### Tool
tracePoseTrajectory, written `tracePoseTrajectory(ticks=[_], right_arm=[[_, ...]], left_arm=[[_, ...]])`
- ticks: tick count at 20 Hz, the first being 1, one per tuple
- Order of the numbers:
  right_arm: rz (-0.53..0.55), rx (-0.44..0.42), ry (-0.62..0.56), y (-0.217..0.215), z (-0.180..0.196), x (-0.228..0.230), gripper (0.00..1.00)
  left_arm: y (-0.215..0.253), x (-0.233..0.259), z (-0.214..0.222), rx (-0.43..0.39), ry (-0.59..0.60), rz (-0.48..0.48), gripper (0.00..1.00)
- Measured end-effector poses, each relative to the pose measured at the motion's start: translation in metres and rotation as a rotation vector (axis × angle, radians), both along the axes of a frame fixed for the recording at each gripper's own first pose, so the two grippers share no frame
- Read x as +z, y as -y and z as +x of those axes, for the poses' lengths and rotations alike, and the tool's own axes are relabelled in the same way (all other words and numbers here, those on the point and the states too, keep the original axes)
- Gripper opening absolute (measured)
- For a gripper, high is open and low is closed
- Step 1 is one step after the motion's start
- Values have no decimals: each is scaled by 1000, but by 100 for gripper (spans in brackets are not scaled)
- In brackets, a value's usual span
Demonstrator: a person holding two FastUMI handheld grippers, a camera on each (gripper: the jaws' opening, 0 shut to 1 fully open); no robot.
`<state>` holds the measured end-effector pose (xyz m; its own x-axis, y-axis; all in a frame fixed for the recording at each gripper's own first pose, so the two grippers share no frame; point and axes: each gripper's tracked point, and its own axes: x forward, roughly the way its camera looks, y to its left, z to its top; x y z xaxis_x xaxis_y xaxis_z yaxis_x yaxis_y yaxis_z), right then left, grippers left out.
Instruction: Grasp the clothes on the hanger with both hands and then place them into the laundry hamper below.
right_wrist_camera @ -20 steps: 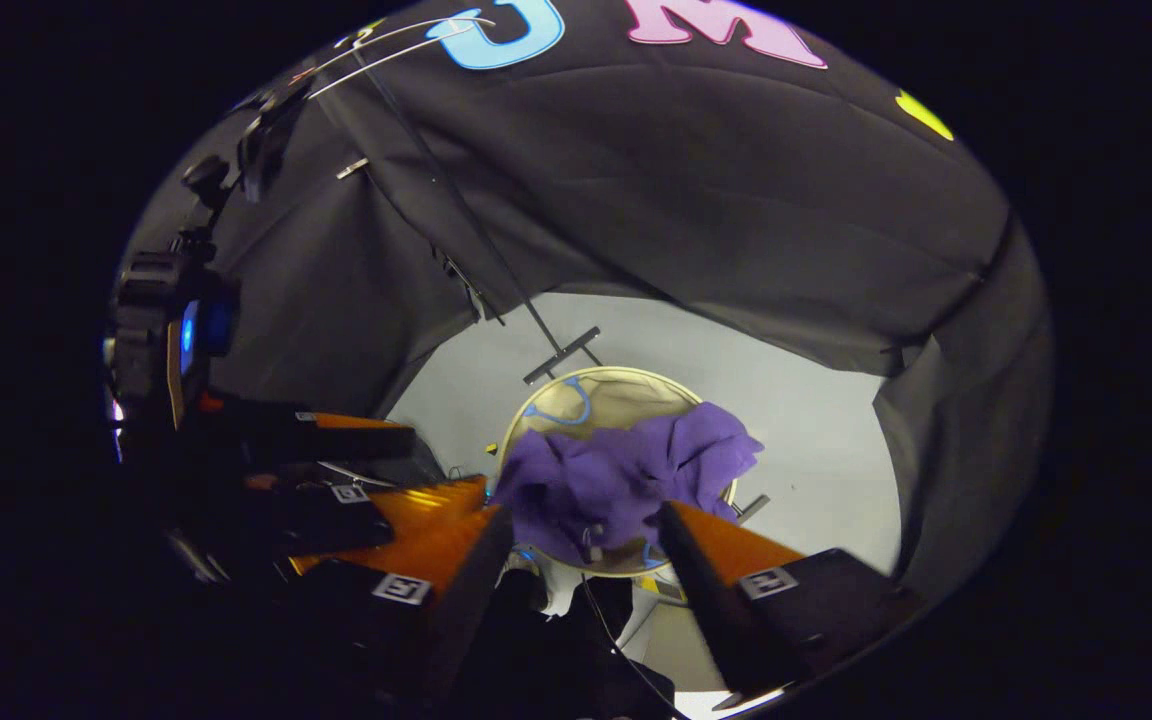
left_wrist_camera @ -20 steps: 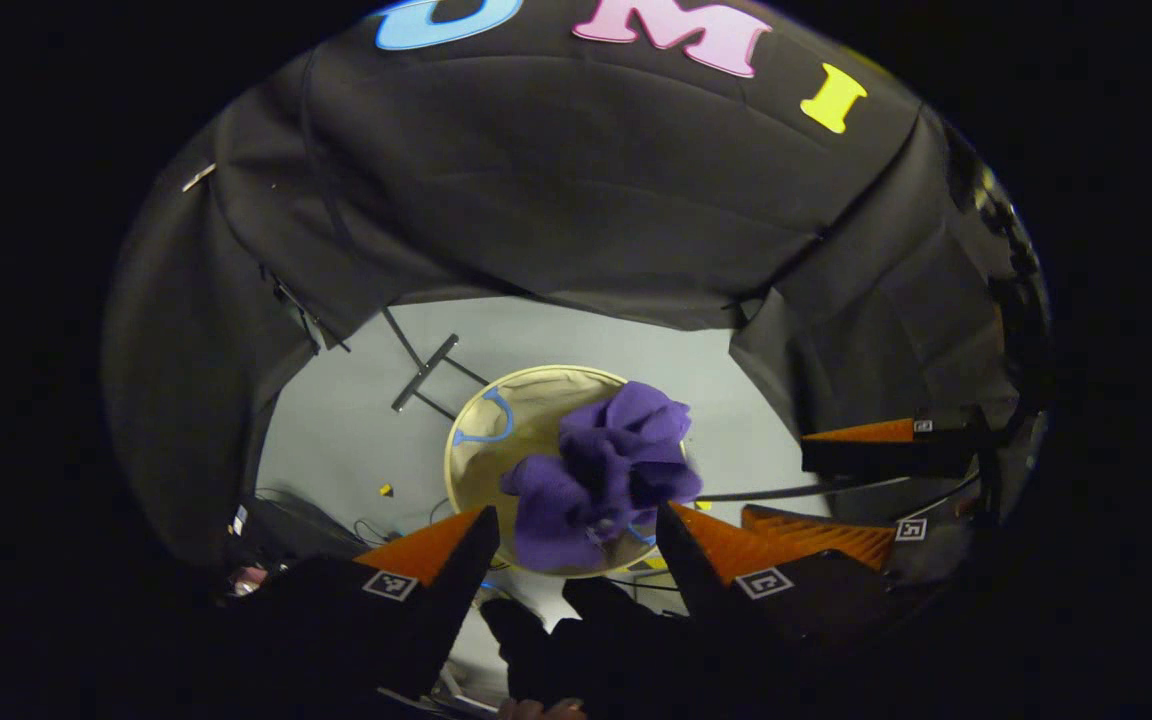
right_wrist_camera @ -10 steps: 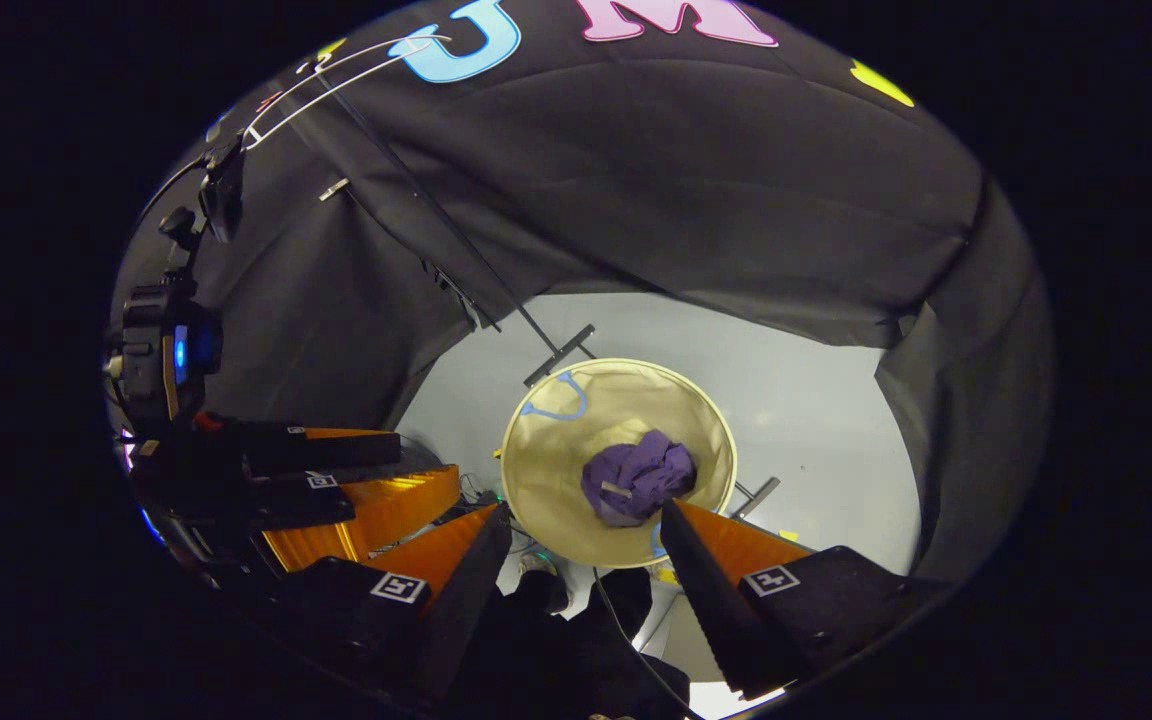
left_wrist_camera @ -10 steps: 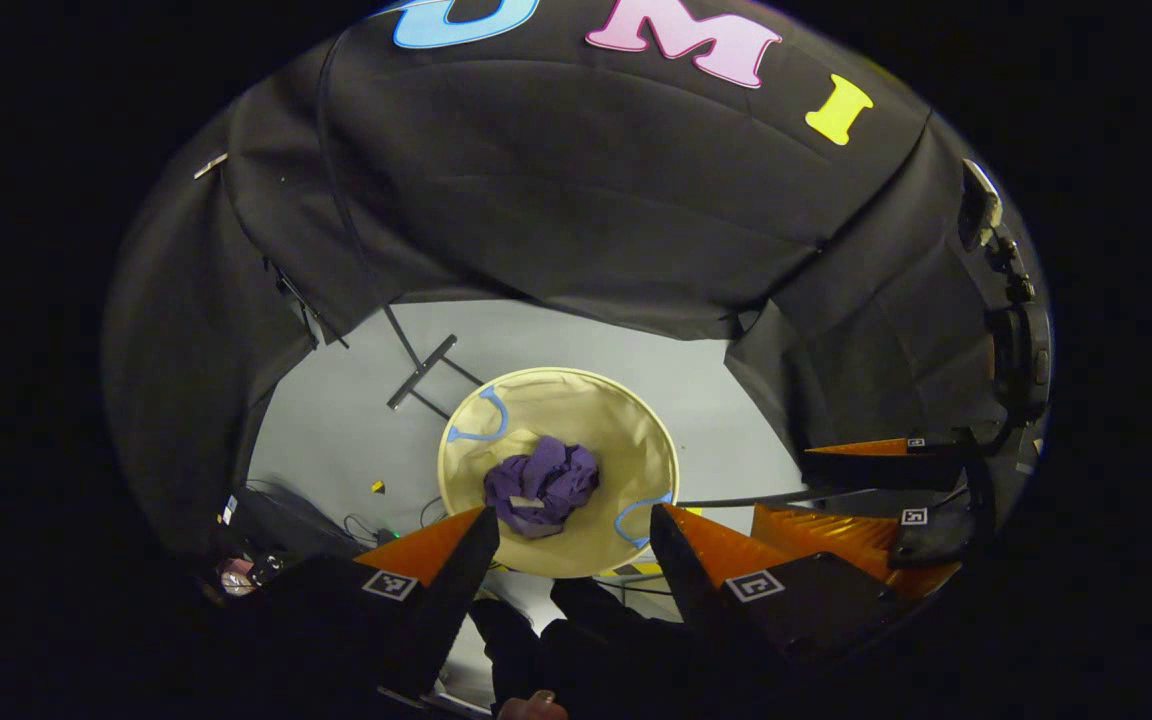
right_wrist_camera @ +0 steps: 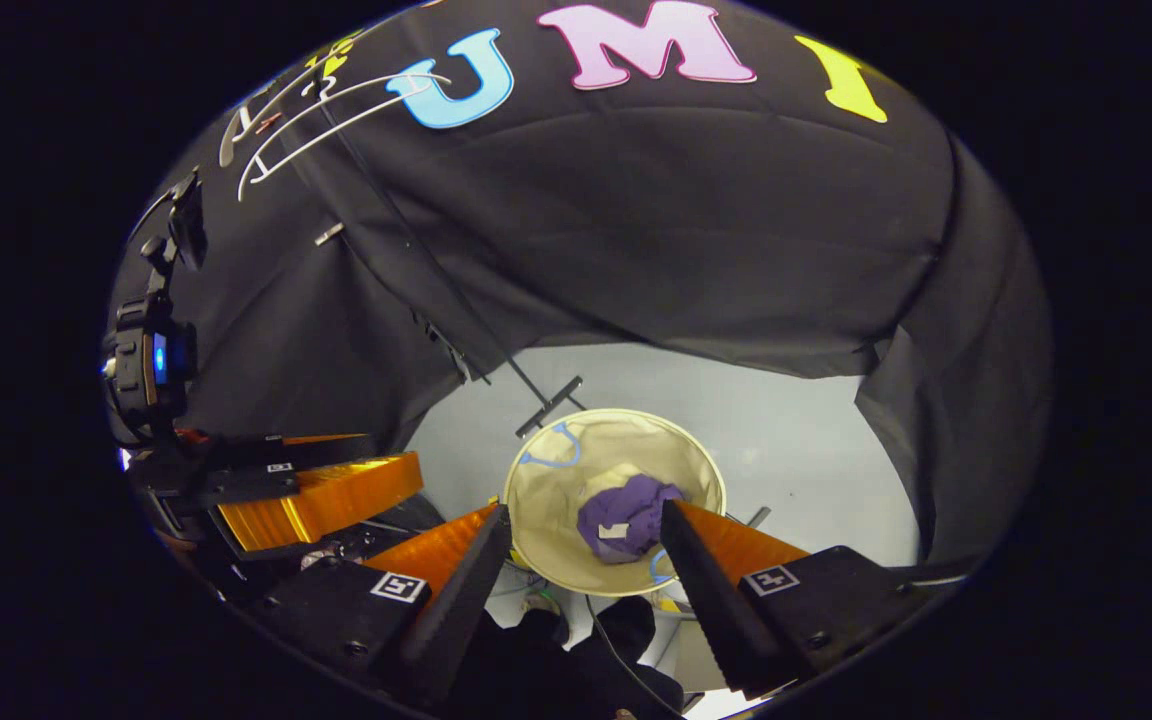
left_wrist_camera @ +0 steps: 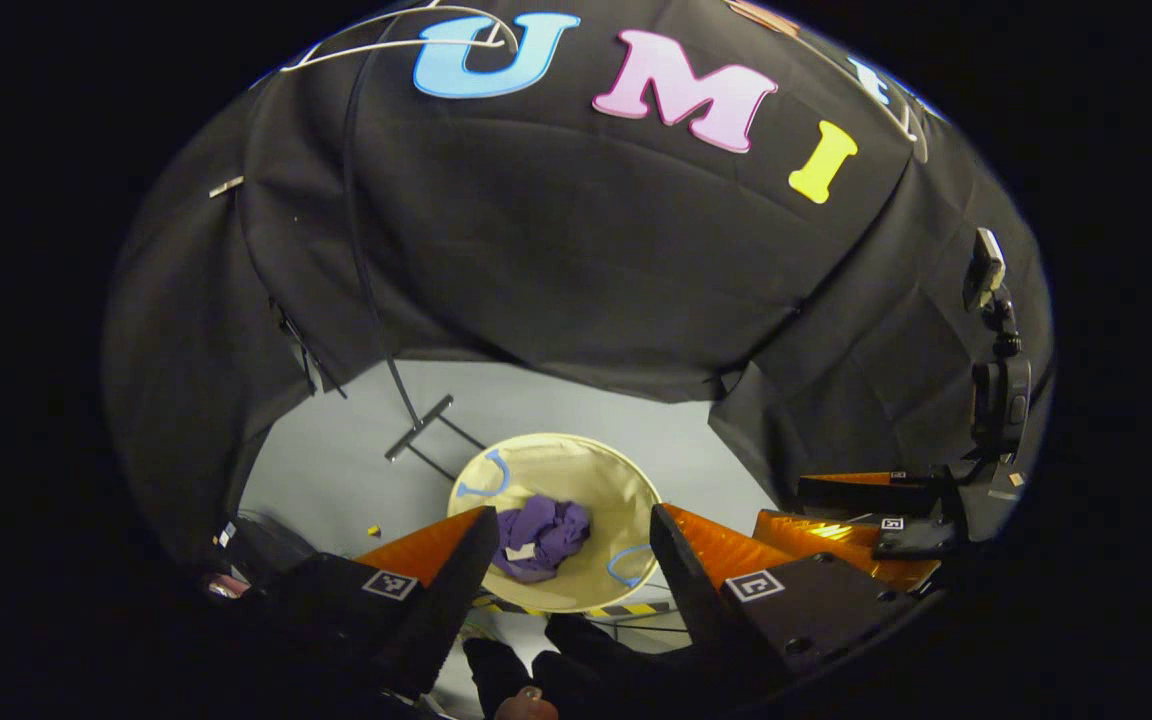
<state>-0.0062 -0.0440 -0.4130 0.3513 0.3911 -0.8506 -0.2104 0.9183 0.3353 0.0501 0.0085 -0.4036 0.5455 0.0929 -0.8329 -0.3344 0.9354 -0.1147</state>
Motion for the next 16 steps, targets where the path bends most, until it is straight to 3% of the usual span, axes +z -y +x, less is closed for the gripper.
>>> tracePoseTrajectory(ticks=[7,8,13,16], right_arm=[[13,-122,190,-47,-16,82,99],[23,-150,242,-51,-13,102,99],[8,-315,568,-48,-9,218,99],[5,-404,770,-40,-24,300,98]], left_arm=[[-34,101,-31,-147,207,84,96],[-41,119,-34,-160,255,90,92],[-59,232,-42,-204,549,132,95],[-43,311,-60,-230,750,158,95]])
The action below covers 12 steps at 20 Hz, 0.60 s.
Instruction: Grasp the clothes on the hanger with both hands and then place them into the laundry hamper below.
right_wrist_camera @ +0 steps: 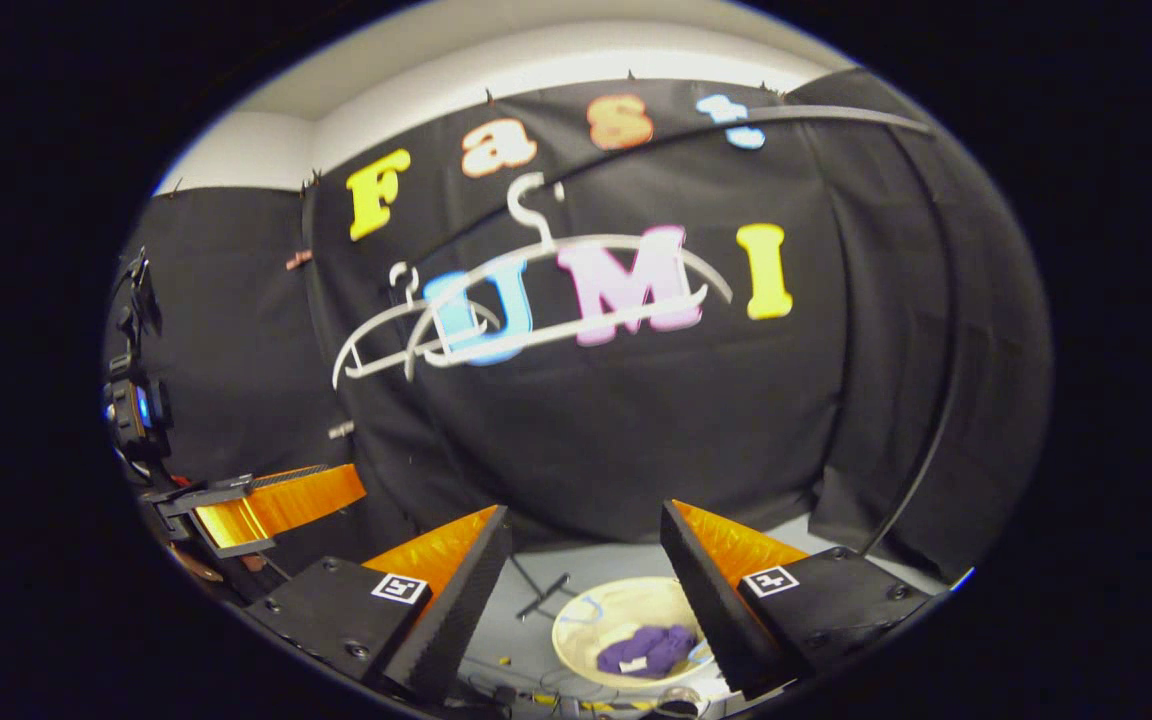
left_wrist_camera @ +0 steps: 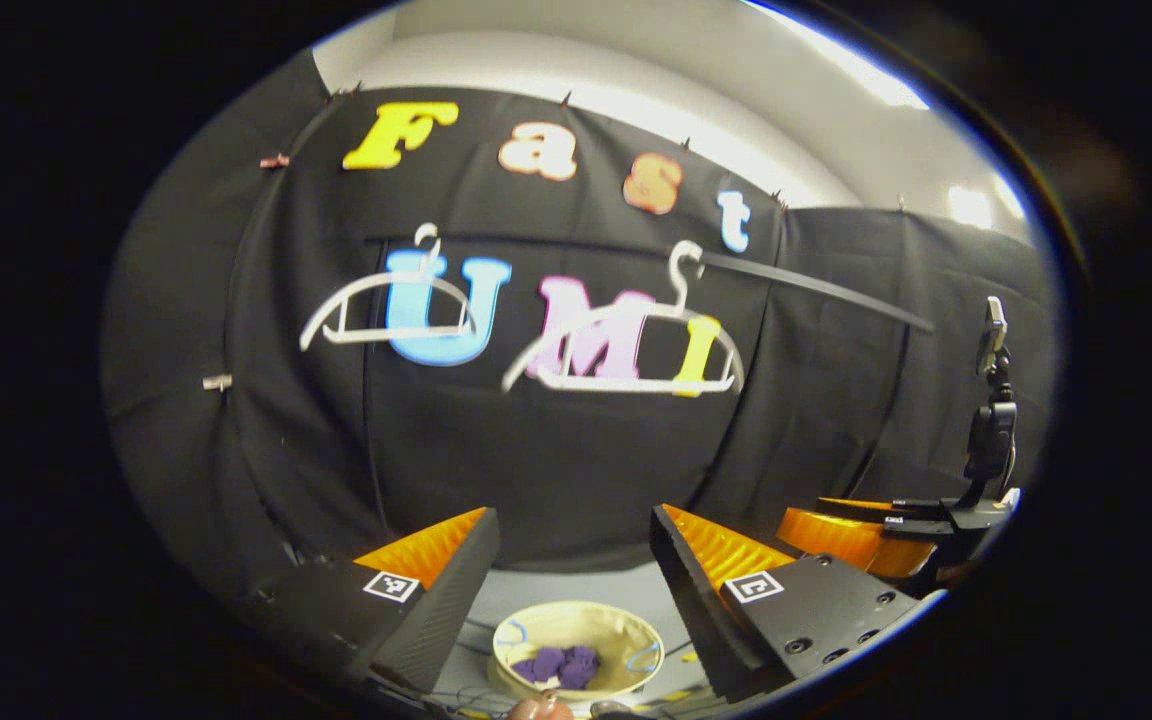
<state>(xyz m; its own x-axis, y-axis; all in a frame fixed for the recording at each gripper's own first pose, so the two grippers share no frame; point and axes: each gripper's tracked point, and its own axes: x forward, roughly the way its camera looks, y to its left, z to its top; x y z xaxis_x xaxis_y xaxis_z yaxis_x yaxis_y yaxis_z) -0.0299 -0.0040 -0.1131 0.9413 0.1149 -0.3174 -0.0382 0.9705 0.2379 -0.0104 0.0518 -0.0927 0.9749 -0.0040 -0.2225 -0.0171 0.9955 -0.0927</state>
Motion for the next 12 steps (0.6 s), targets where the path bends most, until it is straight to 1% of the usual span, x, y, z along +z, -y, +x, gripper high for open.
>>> tracePoseTrajectory(ticks=[1,2,3,4,5,6,8,9,10,12], right_arm=[[-4,-18,69,2,-5,27,98],[-5,-35,138,3,-9,52,100],[-5,-46,202,4,-13,75,98],[-10,-57,256,6,-16,93,100],[-18,-71,292,9,-18,106,98],[-27,-87,318,14,-18,115,98],[-43,-82,361,12,-14,130,100],[-54,-68,373,9,-10,134,97],[-60,-49,377,6,-8,132,94],[-43,-7,385,-2,-6,134,99]], left_arm=[[7,27,-4,-21,54,6,95],[14,51,-8,-38,101,19,92],[18,72,-12,-41,150,37,95],[22,78,-18,-37,189,53,95],[28,88,-20,-39,217,62,92],[36,95,-21,-45,242,68,92],[38,108,-25,-28,288,81,92],[39,110,-24,-16,284,85,98],[40,105,-21,-10,266,89,95],[42,105,-18,23,270,105,95]])
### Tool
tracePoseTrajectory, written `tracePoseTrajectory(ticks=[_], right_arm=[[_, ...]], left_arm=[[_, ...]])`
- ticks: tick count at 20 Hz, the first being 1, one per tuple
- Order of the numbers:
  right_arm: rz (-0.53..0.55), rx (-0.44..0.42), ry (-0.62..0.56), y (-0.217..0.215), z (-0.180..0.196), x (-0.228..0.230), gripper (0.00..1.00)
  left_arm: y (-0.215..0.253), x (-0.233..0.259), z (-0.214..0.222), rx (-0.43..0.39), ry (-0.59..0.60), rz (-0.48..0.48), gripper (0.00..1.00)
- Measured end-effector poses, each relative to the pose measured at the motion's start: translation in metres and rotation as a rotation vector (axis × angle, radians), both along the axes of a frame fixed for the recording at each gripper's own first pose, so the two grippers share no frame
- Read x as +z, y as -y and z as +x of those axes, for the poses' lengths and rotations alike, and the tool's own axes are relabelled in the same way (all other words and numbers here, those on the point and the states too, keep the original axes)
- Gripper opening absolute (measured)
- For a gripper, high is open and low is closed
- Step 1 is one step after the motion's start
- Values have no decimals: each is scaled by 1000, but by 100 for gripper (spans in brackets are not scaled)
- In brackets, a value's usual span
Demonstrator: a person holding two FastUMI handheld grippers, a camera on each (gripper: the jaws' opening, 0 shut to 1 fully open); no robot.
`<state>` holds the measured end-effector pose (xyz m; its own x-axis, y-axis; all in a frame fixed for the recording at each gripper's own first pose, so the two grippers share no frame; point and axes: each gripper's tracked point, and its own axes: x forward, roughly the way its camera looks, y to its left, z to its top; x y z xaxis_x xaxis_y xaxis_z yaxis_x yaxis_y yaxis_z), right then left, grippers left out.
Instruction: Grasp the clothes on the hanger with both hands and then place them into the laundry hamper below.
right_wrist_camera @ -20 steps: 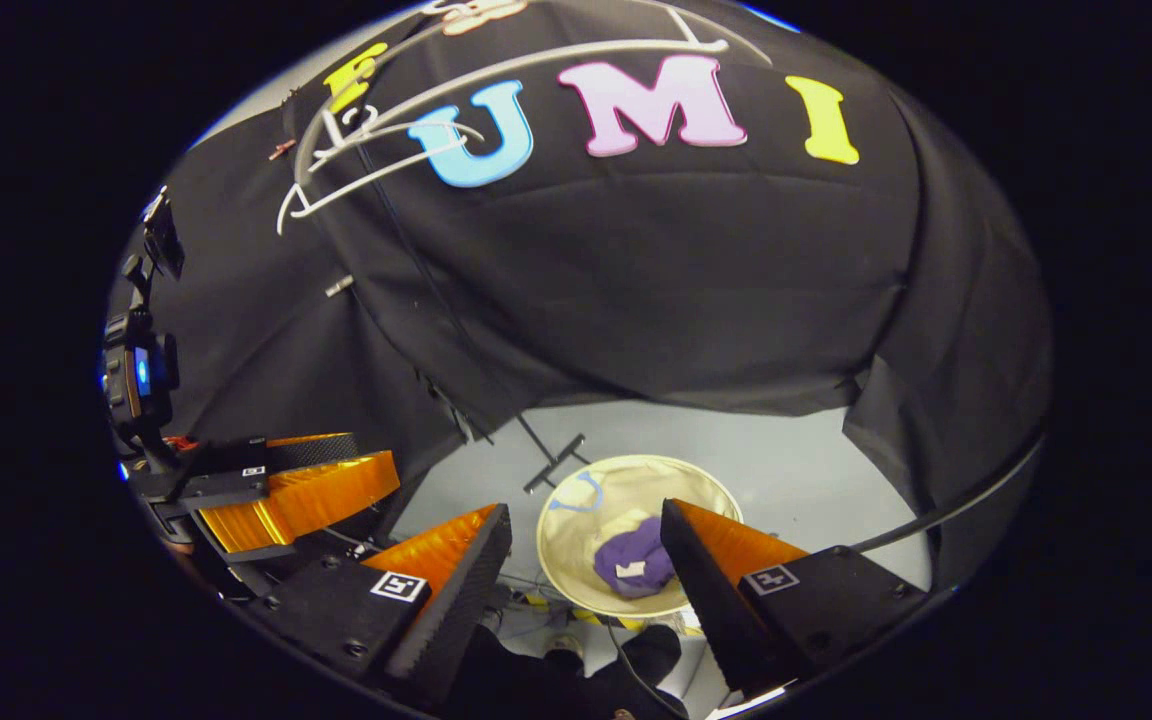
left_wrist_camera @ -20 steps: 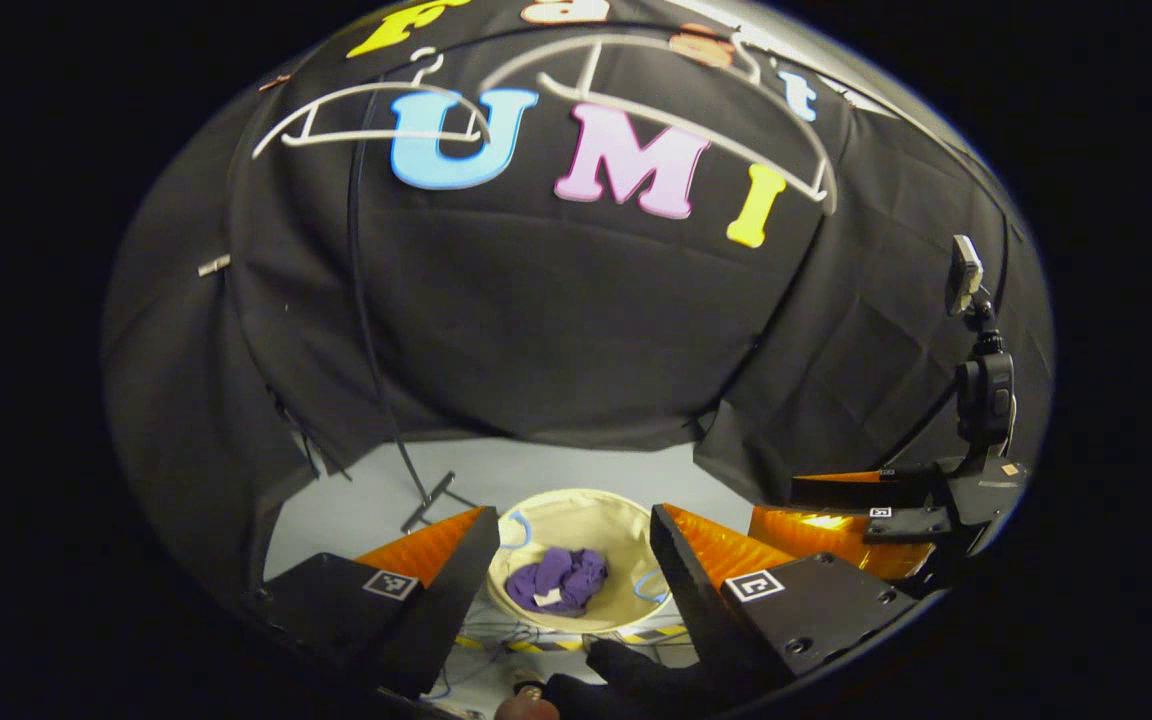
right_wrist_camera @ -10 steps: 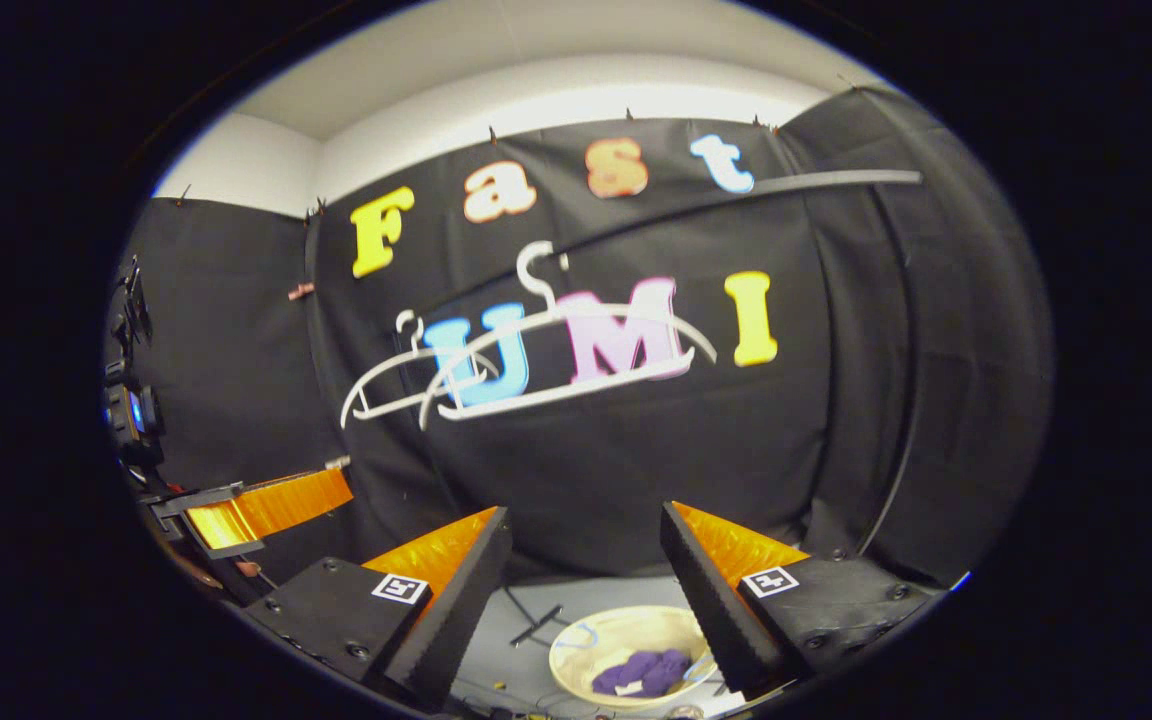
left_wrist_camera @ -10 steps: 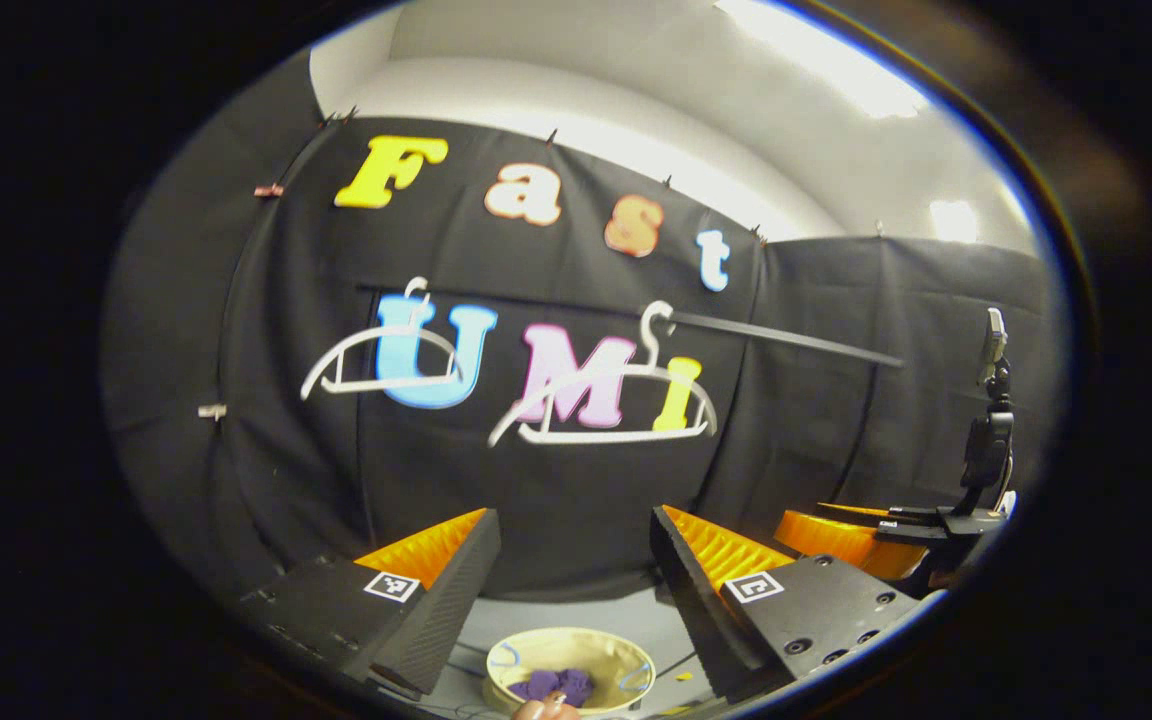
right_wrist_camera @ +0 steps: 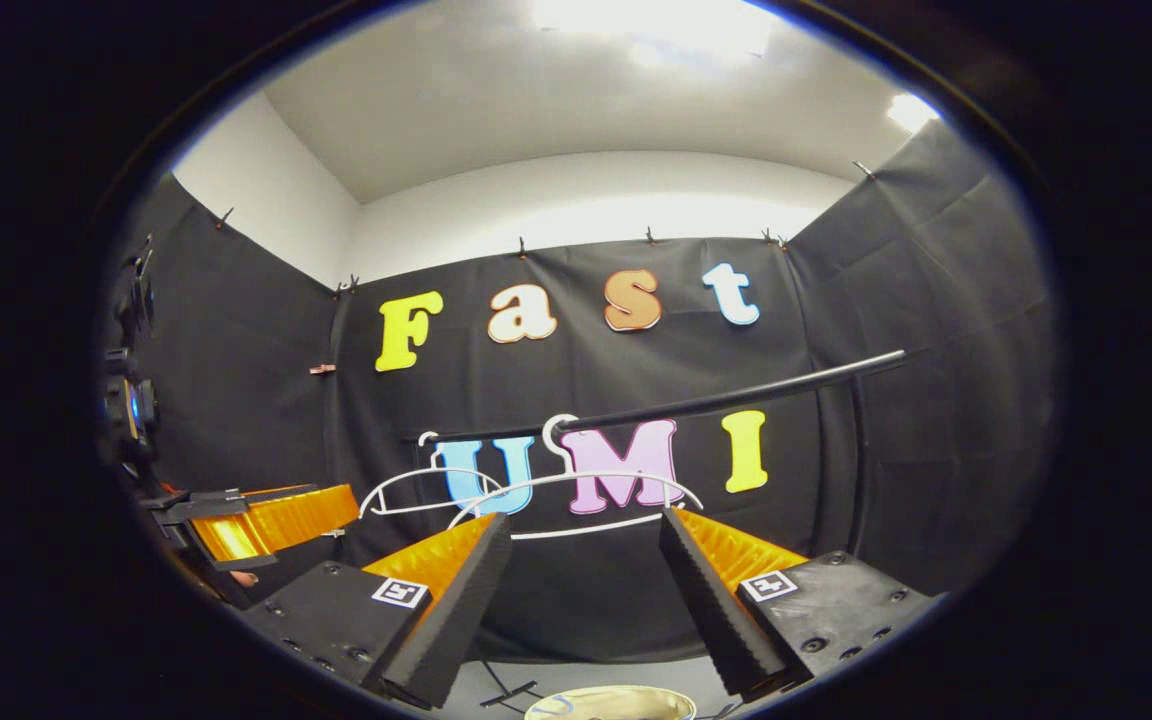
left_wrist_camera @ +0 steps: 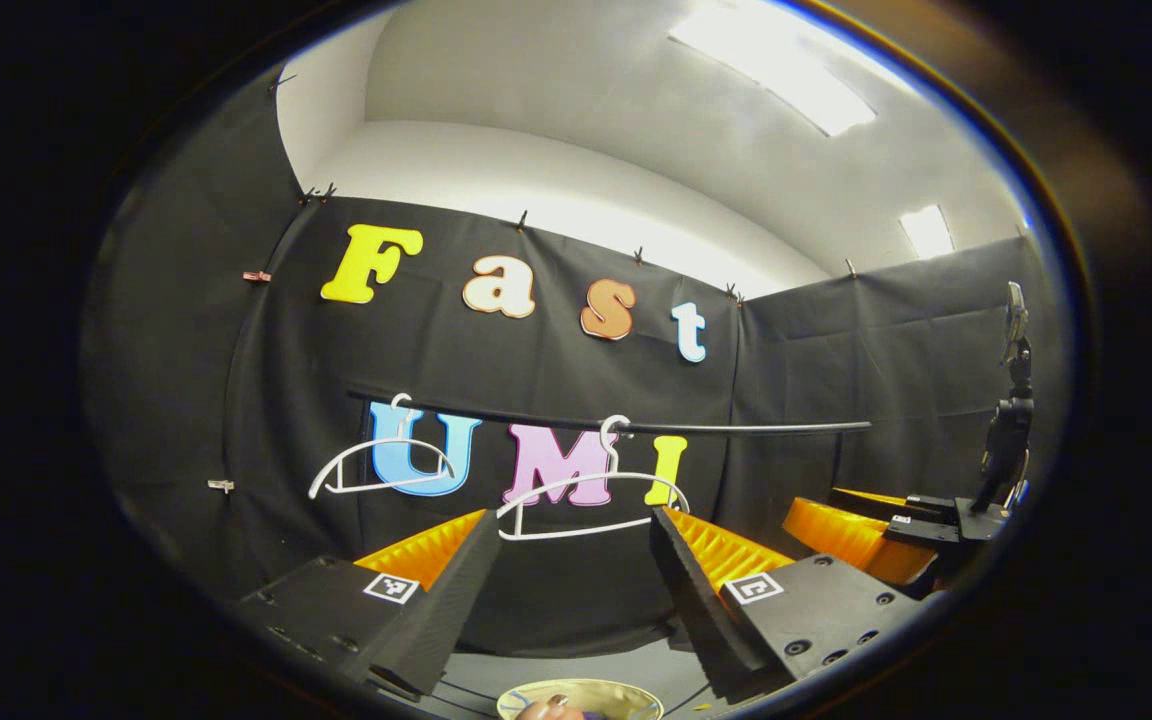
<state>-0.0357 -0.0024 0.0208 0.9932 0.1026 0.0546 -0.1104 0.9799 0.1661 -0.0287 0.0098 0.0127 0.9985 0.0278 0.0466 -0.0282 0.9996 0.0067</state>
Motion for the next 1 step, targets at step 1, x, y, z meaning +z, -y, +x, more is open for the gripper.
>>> tracePoseTrajectory(ticks=[1], right_arm=[[4,22,0,-4,2,-1,100]], left_arm=[[-1,1,0,20,2,1,95]])
